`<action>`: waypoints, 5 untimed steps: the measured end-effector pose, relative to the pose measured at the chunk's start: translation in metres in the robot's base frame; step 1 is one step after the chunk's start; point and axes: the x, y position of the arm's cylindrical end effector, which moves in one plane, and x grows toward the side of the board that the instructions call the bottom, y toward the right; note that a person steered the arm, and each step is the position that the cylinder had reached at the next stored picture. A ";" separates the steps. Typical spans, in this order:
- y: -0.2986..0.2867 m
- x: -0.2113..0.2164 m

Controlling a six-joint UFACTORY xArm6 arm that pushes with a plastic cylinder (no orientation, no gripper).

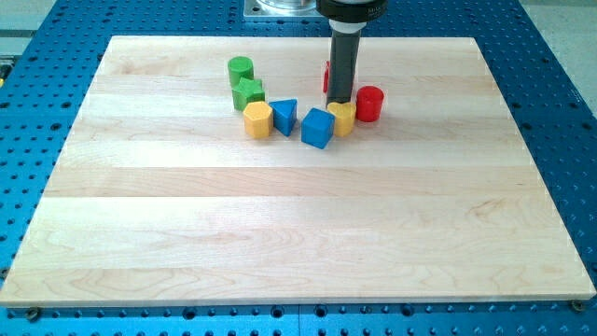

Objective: Slide the red circle to the top of the yellow heart

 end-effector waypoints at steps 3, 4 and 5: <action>0.104 -0.039; 0.131 -0.008; 0.080 0.002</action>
